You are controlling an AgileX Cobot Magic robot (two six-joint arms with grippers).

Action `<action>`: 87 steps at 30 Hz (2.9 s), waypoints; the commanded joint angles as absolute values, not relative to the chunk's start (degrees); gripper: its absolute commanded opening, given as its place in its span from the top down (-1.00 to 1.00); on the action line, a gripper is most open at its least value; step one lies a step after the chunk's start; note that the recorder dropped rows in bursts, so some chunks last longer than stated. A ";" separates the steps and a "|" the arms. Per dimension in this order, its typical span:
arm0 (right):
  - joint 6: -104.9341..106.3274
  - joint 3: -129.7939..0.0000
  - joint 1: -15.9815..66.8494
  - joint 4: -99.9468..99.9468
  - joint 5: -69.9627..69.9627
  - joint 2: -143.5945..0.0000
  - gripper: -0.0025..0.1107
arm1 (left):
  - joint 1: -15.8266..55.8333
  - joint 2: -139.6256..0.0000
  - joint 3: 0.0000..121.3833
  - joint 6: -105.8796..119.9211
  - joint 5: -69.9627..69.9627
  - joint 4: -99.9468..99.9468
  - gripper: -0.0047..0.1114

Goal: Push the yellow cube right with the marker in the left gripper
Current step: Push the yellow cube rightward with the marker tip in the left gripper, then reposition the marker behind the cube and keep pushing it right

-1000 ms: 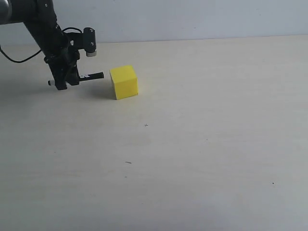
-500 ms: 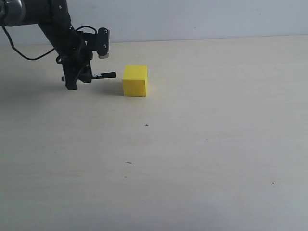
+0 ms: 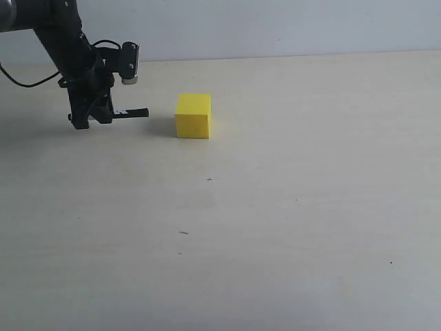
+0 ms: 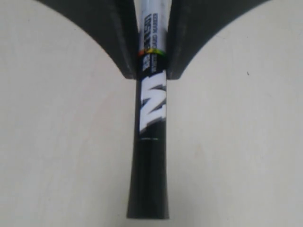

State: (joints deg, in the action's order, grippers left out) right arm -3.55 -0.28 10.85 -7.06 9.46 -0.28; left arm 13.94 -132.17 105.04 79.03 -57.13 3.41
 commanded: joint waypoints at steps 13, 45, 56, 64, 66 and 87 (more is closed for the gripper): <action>-3.07 0.00 10.64 -7.10 8.89 0.00 0.96 | 14.78 -131.59 105.47 79.01 -56.84 3.36 0.92; -3.07 0.00 10.64 -7.10 8.89 0.00 0.96 | 18.42 -136.81 112.76 75.35 -66.21 2.20 0.92; -3.07 0.00 10.64 -7.10 8.89 0.00 0.96 | 18.42 -136.81 112.76 74.69 -64.31 3.81 0.92; -3.07 0.00 10.64 -7.10 8.89 0.00 0.96 | 18.51 -137.10 112.76 74.70 -64.11 4.64 0.92; -3.07 0.00 10.64 -7.10 8.89 0.00 0.96 | 18.76 -137.21 112.91 74.90 -63.26 4.64 0.92; -3.07 0.00 10.64 -7.10 8.89 0.00 0.96 | 24.69 -142.62 125.65 68.19 -69.92 7.31 0.92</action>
State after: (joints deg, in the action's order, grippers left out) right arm -3.55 -0.28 10.85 -7.06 9.46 -0.28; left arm 24.75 -142.92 125.35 69.50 -68.65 7.30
